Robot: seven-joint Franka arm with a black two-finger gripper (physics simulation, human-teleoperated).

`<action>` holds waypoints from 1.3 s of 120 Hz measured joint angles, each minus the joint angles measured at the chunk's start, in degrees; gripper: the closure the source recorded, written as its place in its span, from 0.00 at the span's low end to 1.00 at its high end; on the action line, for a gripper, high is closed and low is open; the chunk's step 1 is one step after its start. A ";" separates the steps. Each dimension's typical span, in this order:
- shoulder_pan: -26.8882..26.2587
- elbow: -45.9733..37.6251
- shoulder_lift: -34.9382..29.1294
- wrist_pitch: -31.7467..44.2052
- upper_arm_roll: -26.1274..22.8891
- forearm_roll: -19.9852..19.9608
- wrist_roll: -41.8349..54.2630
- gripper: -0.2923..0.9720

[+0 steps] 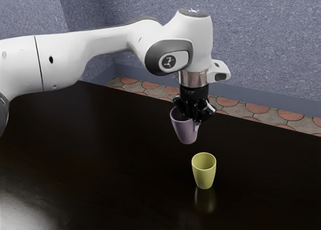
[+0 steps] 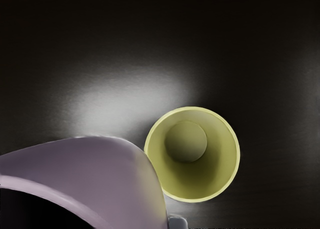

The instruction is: Place the left cup onto the right cup

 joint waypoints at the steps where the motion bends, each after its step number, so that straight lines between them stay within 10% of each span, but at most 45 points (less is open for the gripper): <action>1: -0.06 0.00 0.00 0.00 -0.01 0.00 -0.10 0.85; 156: -3.66 0.72 3.85 0.58 0.39 1.91 -7.70 0.85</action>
